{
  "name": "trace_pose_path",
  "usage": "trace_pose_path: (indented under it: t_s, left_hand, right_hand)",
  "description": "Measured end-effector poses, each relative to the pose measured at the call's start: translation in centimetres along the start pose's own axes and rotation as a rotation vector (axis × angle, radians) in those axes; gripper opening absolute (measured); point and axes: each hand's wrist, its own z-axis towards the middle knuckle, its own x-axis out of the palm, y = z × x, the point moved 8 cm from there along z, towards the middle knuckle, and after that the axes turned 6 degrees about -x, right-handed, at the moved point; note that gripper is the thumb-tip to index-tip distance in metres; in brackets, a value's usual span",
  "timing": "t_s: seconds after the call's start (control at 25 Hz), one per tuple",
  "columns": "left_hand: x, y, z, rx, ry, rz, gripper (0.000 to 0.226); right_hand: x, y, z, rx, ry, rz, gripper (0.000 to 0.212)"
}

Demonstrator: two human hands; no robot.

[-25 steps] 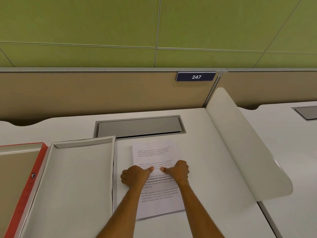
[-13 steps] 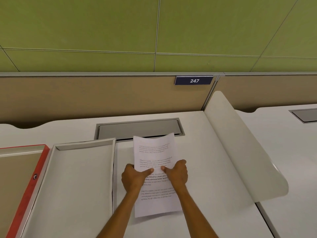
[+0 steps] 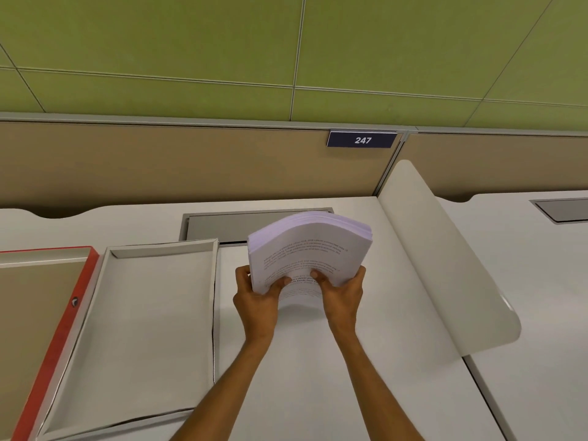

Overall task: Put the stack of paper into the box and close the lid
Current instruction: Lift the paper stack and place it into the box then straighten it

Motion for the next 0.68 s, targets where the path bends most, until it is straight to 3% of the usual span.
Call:
trace_pose_path:
  t_s: [0.32, 0.52, 0.68]
  left_hand:
    - [0.4, 1.3, -0.7, 0.04, 0.066, 0.0, 0.069]
    - [0.1, 2.6, 0.1, -0.001, 0.113, 0.049, 0.079]
    - [0.2, 3.4, 0.8, -0.037, 0.133, 0.048, 0.071]
  right_hand:
    - [-0.9, -2.1, -1.6, 0.019, -0.039, 0.03, 0.074]
    - [-1.0, -2.7, -1.8, 0.037, 0.028, -0.024, 0.083]
    - [-1.0, -3.0, -2.2, 0.043, 0.015, -0.047, 0.083]
